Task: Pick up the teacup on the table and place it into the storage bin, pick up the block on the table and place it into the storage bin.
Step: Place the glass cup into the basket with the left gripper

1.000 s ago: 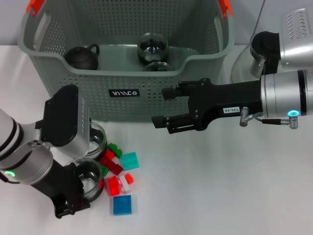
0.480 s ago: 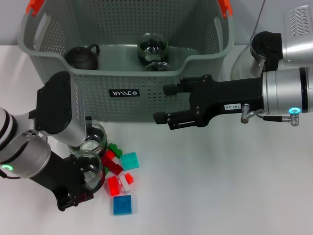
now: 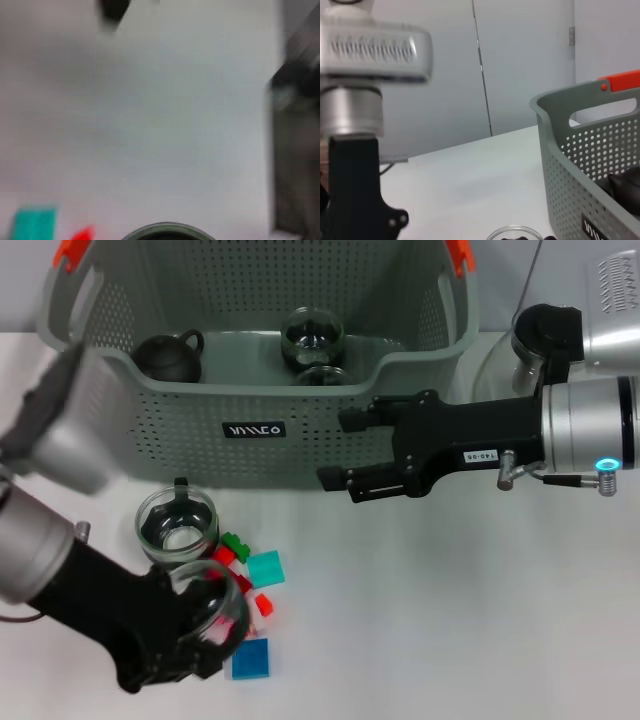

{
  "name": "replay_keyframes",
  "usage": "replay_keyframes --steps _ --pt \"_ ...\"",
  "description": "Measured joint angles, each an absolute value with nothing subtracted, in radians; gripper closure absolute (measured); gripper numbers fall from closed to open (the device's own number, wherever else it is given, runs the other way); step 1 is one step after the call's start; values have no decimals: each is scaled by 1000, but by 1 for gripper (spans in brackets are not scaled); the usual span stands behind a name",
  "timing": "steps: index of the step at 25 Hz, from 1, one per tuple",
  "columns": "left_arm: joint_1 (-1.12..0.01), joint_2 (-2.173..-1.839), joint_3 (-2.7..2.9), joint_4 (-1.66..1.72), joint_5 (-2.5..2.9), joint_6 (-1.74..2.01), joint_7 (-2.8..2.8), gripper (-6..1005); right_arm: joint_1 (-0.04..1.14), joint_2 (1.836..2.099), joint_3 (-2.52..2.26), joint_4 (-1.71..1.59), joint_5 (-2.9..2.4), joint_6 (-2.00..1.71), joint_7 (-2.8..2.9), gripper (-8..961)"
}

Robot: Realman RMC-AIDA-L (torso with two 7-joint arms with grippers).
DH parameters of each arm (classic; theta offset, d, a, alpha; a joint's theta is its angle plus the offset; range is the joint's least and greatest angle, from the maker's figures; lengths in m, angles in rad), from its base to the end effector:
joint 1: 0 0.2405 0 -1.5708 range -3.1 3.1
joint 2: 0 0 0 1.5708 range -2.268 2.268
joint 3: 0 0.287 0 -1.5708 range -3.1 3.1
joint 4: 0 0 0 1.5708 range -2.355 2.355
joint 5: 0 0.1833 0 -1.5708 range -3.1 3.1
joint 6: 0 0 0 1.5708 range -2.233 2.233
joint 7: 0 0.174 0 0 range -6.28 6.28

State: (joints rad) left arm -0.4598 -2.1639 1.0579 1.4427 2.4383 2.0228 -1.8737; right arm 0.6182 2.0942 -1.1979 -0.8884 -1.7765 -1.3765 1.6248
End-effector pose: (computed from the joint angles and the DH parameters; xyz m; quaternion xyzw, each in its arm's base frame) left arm -0.2324 0.2591 -0.0298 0.9826 0.1590 -0.0867 0.0420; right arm 0.1623 0.3573 -0.0735 -0.9684 0.1232 0.2054 0.0697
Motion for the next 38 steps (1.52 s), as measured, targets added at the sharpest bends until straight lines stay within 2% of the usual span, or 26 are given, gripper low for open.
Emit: replay_keyframes --steps 7,11,13,22,28,38 --pt "-553 -2141 844 1407 2246 2028 -1941 948 608 2077 -1191 -883 -1787 -1386 1630 96" --pt "-654 -2111 686 1412 2236 1928 -1978 948 600 2065 -1190 -870 -1789 -1405 1636 96" --pt "-700 -2091 668 1411 2236 1827 -2015 948 596 2060 -1186 -870 -1789 -1426 1645 96" --pt "-816 -2056 834 1160 2270 1365 -2035 948 577 2055 -1167 -870 -1792 -1472 1655 97" --pt "-880 -2056 973 936 2295 1060 -2021 951 577 2055 -1167 -870 -1793 -1476 1642 96" --pt "-897 -2108 1085 785 2353 756 -2021 945 588 2073 -1167 -870 -1863 -1470 1635 97"
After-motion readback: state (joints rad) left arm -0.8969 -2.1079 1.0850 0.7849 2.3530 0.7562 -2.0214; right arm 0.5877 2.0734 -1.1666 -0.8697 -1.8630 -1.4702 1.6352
